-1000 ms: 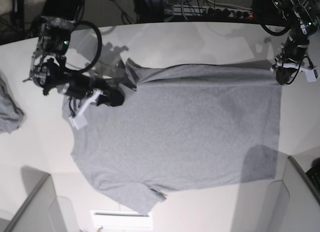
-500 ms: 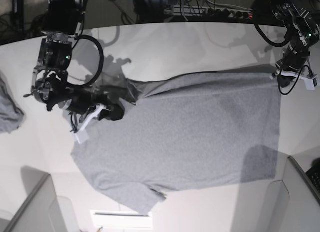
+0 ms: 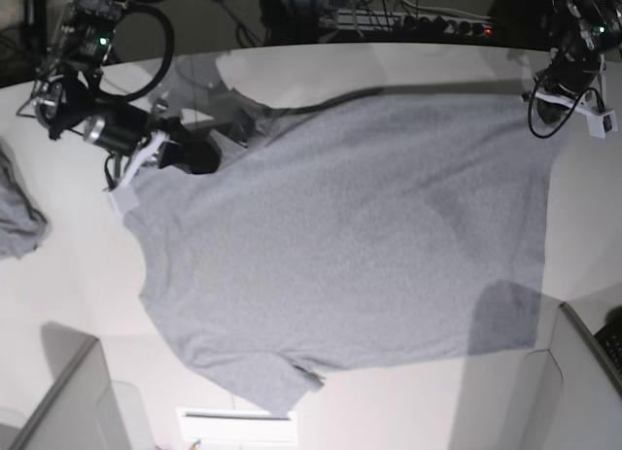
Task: Fold the T-shirt properly
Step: 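Lift the shirt and drag it toward the robot with both grippers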
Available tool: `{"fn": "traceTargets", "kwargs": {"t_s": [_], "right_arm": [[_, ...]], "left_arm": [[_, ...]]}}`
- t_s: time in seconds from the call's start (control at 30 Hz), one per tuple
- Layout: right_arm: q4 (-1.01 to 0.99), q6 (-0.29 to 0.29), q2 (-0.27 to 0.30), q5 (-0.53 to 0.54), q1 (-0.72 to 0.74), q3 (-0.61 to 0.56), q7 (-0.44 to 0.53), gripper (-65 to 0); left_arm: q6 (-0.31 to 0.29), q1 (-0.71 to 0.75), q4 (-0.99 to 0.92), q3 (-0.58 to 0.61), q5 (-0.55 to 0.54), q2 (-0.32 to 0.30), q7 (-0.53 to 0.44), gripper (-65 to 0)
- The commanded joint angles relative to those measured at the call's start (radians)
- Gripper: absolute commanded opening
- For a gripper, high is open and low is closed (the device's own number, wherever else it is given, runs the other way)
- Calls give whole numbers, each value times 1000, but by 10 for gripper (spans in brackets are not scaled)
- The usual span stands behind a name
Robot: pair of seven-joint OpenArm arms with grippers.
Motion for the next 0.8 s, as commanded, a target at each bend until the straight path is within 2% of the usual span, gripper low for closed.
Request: {"fn": "traceTargets", "kwargs": {"t_s": [0.0, 0.2, 0.4, 0.6, 0.77], "right_arm": [[31, 2, 8, 38, 4, 10, 14, -650], [37, 2, 14, 145, -13, 38, 13, -650], [29, 2, 21, 142, 26, 28, 22, -650], [14, 2, 18, 51, 86, 27, 13, -650], [-87, 2, 20, 51, 147, 25, 0, -650]], "left_arm": [[-4, 16, 19, -6, -9, -12, -14, -650], [-1, 59, 19, -3, -9, -10, -14, -650], [1, 59, 19, -3, -9, -6, -13, -650], [1, 22, 27, -3, -15, 11, -11, -650], [1, -38, 27, -3, -16, 24, 21, -650]]}}
